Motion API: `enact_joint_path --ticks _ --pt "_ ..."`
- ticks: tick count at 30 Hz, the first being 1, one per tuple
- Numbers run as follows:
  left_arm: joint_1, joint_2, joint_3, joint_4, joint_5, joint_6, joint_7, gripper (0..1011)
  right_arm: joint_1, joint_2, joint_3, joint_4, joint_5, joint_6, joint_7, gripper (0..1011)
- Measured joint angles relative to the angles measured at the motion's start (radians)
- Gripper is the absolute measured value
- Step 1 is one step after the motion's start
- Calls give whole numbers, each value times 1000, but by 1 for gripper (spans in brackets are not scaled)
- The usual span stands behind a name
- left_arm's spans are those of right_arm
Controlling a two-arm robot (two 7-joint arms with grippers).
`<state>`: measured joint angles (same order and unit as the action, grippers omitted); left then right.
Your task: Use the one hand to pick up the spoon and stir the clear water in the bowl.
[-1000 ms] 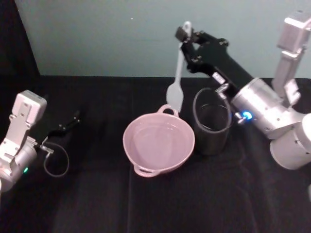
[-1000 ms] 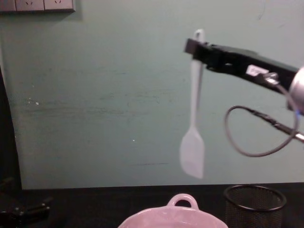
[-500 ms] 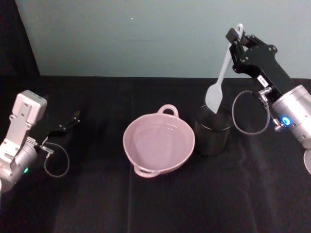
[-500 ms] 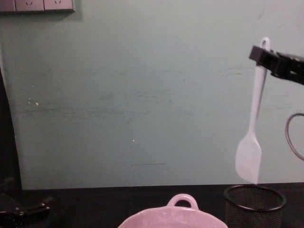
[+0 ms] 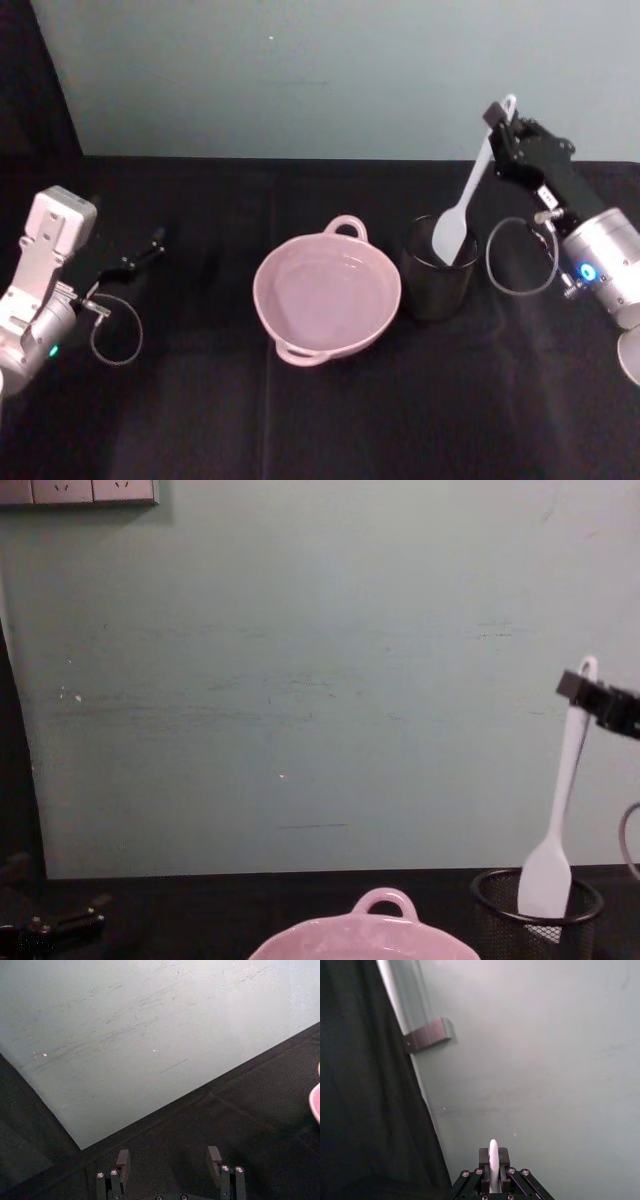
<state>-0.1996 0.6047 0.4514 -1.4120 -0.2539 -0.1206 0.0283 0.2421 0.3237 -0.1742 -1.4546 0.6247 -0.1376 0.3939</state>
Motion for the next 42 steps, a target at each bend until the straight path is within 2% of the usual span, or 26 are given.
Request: enact_joint_path --ticks 5,16,27,36,38,39,42 --pt "0 0 0 0 0 0 0 1011 14 -14 1 61 29 4 20 117" --pt "0 0 0 0 0 0 0 1011 54 -56 -2 204 135 22 86 118" --pt "0 0 0 0 0 0 0 1011 63 -60 -25 236 161 40 80 118" --pt "0 0 0 0 0 0 0 1011 65 -65 -19 260 205 51 77 118" --pt "0 0 0 0 0 0 0 1011 65 -64 -19 261 209 52 78 137" --pt "0 0 0 0 0 0 0 1011 65 -63 -19 260 212 54 76 187" --pt "0 0 0 0 0 0 0 1011 63 -61 -19 256 217 55 72 242"
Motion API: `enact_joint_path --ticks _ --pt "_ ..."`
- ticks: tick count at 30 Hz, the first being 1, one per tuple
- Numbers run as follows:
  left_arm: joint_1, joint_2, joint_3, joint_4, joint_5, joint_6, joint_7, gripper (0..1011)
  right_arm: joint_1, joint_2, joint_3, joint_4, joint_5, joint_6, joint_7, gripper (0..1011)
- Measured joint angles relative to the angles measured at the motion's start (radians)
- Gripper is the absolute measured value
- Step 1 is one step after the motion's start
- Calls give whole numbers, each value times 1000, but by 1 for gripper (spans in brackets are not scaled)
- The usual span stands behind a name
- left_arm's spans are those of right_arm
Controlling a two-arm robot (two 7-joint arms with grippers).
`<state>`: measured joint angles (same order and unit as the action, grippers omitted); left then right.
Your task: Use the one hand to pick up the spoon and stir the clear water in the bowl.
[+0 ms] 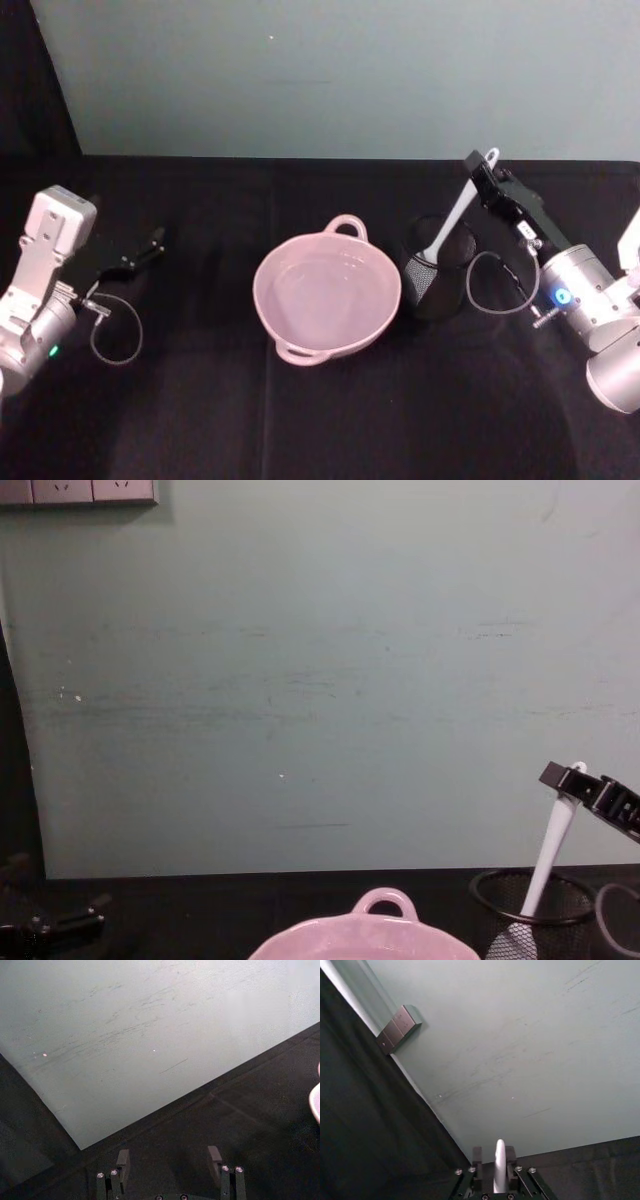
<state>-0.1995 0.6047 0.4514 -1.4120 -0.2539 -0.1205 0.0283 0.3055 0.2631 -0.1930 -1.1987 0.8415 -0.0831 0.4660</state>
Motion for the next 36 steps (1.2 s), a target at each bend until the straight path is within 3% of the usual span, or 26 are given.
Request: enact_joint_path --ticks 2,7,10,22,29,36 --pt "0 0 0 0 0 0 0 1011 -3 3 0 -7 2 1 -5 338" --pt "0 0 0 0 0 0 0 1011 -7 11 -4 -17 4 5 -18 450" --pt "0 0 0 0 0 0 0 1011 -8 14 -6 -16 6 6 -21 585" --pt "0 0 0 0 0 0 0 1011 -22 19 -1 2 14 9 -34 953" --pt "0 0 0 0 0 0 0 1011 -86 33 5 -59 20 9 -47 1002" --pt "0 0 0 0 0 0 0 1011 -205 69 14 -193 17 -2 -66 1003"
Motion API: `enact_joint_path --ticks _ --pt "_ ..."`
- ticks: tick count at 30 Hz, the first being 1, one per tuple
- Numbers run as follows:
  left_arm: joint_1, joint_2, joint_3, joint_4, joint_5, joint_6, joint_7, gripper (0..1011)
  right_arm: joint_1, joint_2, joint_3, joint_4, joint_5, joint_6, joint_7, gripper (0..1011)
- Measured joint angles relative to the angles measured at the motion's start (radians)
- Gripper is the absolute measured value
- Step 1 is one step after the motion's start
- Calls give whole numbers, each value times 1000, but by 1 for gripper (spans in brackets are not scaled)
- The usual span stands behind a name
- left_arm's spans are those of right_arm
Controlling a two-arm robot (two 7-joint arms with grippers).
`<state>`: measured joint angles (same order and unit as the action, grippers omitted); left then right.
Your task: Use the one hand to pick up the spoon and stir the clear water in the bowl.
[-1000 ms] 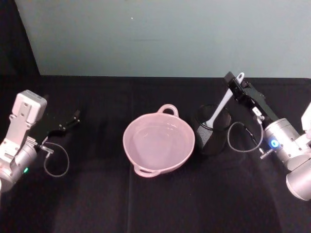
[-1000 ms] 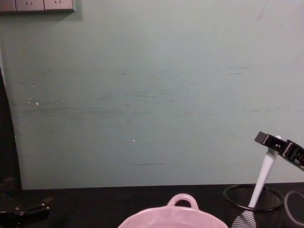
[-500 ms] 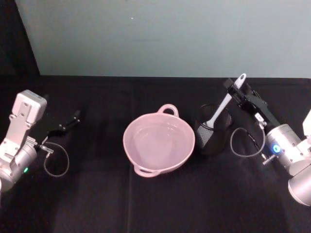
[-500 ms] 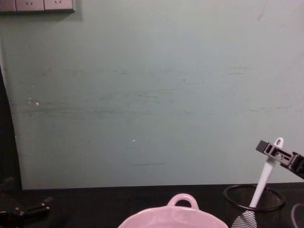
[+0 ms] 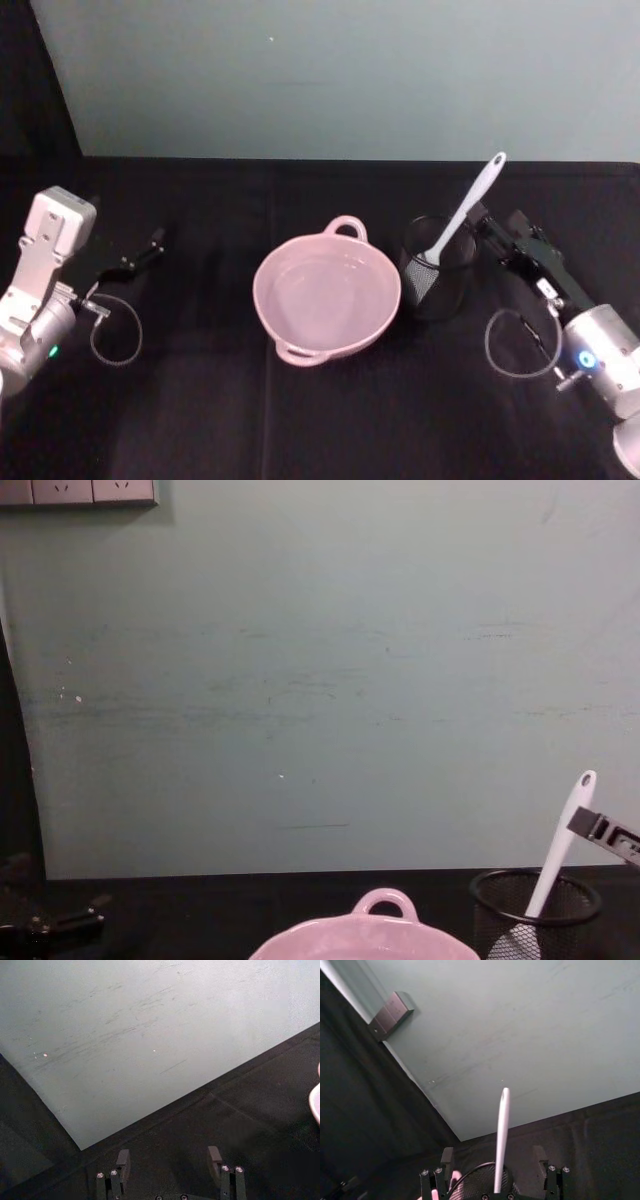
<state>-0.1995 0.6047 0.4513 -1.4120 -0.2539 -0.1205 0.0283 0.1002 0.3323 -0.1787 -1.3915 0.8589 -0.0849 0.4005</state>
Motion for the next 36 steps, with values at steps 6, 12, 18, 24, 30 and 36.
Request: enact_joint_path --ticks 6,12,18,24,30,36 --pt "0 0 0 0 0 0 0 1011 -52 40 11 -82 -66 -14 -64 1002" --pt "0 0 0 0 0 0 0 1011 -54 79 12 -115 -209 3 -178 1002" --pt "0 0 0 0 0 0 0 1011 -34 104 -3 -120 -340 39 -267 1002" --pt "0 0 0 0 0 0 0 1011 9 127 -49 -97 -510 92 -357 1003" --pt "0 0 0 0 0 0 0 1011 70 139 -128 -47 -716 138 -445 1002" --pt "0 0 0 0 0 0 0 1011 110 114 -161 29 -806 101 -476 1003"
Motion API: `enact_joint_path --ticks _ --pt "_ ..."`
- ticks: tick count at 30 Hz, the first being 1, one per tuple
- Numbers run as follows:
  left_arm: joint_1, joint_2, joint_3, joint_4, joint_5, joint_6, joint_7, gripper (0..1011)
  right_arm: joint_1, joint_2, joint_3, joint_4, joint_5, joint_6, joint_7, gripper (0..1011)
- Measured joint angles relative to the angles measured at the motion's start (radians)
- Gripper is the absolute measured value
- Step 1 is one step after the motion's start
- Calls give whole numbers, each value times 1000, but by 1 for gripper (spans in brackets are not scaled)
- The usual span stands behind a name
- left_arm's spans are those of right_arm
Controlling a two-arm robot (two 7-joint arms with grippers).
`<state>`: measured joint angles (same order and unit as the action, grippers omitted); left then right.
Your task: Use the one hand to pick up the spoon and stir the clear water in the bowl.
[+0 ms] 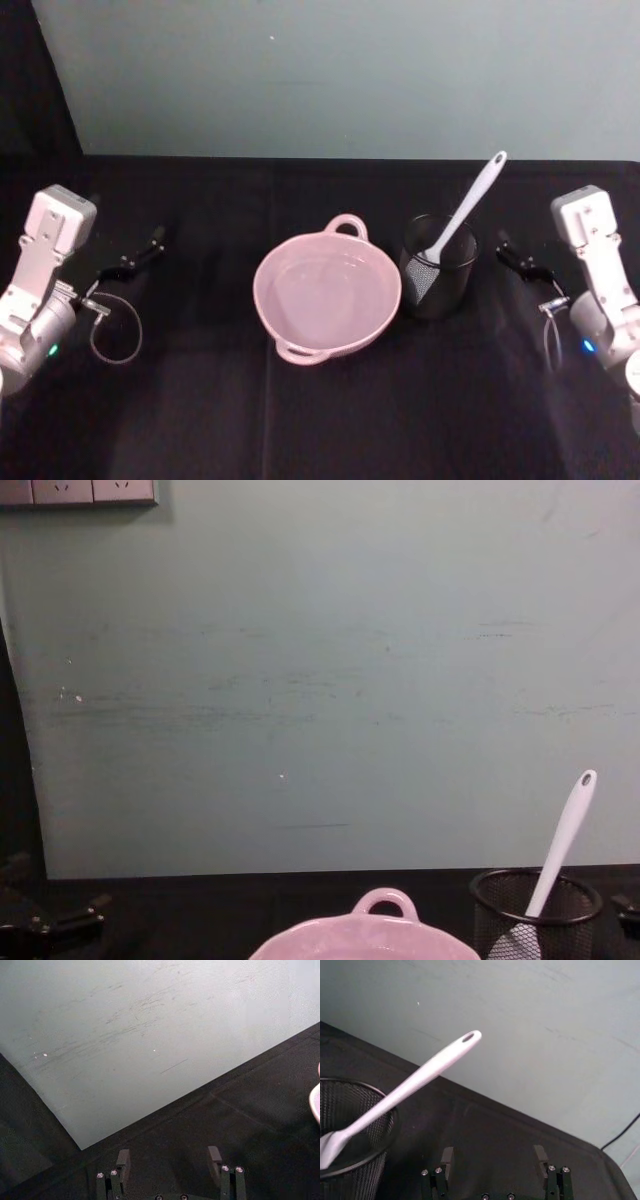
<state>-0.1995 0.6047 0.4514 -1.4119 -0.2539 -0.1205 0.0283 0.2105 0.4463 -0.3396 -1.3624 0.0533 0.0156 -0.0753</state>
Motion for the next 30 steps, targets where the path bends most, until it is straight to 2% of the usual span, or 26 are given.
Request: enact_joint_path --ticks 4,5,8,30 --pt "0 0 0 0 0 0 0 1011 13 -20 -2 46 -30 -81 -13 1003" --pt "0 0 0 0 0 0 0 1011 13 -20 -2 46 -30 -81 -13 1003" --pt "0 0 0 0 0 0 0 1011 17 -34 1 73 -43 -126 -16 1002" --pt "0 0 0 0 0 0 0 1011 16 -31 1 66 -41 -118 -17 1002"
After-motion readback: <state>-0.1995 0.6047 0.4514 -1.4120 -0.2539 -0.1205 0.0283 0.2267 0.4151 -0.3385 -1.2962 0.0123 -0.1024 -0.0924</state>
